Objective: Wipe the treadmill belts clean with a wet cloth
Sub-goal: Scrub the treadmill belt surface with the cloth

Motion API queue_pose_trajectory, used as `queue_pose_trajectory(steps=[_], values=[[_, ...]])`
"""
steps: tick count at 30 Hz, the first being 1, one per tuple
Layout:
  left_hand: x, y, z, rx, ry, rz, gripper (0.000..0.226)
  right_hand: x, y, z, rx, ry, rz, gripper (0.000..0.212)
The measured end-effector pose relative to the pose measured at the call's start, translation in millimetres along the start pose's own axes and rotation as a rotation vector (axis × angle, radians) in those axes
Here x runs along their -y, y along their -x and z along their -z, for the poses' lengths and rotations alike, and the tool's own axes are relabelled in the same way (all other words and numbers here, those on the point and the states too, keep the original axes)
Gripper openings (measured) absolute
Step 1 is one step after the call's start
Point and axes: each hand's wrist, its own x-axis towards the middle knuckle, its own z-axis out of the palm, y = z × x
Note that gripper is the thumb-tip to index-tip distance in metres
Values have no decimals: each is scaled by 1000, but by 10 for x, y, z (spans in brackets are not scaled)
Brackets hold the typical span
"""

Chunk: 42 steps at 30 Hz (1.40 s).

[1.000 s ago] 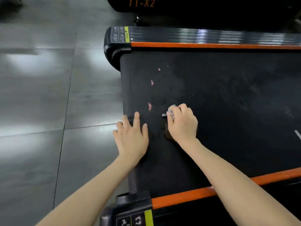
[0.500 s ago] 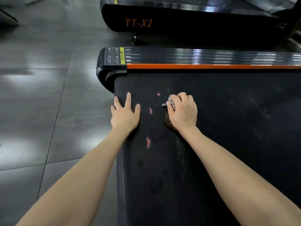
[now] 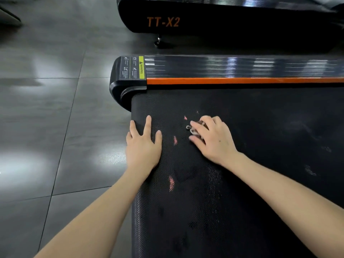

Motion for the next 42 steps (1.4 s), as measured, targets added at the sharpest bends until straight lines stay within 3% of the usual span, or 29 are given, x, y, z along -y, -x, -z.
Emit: queue_pose_trajectory(steps=[4,6,8,10,13,16,22,26,29,32,35,38,40,42], values=[[11,4,-15,-1,-13,-6,55,-265,-784,-262,69,126,-356,45],[15,-4,-16,-7,-21,-8,55,-285,-970,-336,97,158,-447,42],[7,-8,-12,-3,-25,-4,55,-173,-894,-294,88,121,-402,41],[7,-12,-12,-6,-26,-6,54,91,-587,-160,28,20,-241,40],[12,-10,-9,1,-16,-8,54,496,13,111,67,-151,59,35],[7,-7,-8,-3,-11,-11,54,416,5,125,83,-220,220,35],[13,-13,-20,-2,-11,-4,52,200,-1050,-327,101,-59,-253,31],[9,-10,-11,6,5,1,52,487,-387,-69,3,-160,-148,27],[14,-13,-8,4,6,-1,52,656,293,257,84,-288,67,28],[7,-18,-12,-2,2,4,54,518,210,255,72,-279,186,25],[16,-20,-21,-2,-1,10,55,339,-470,-42,-10,-155,-19,22],[18,-22,-21,-3,9,2,53,267,-924,-267,58,-45,-269,30],[18,-16,-14,7,23,8,52,410,-800,-247,38,-28,-278,30],[14,-14,-2,7,22,6,50,667,-371,-45,-6,-125,-154,30]])
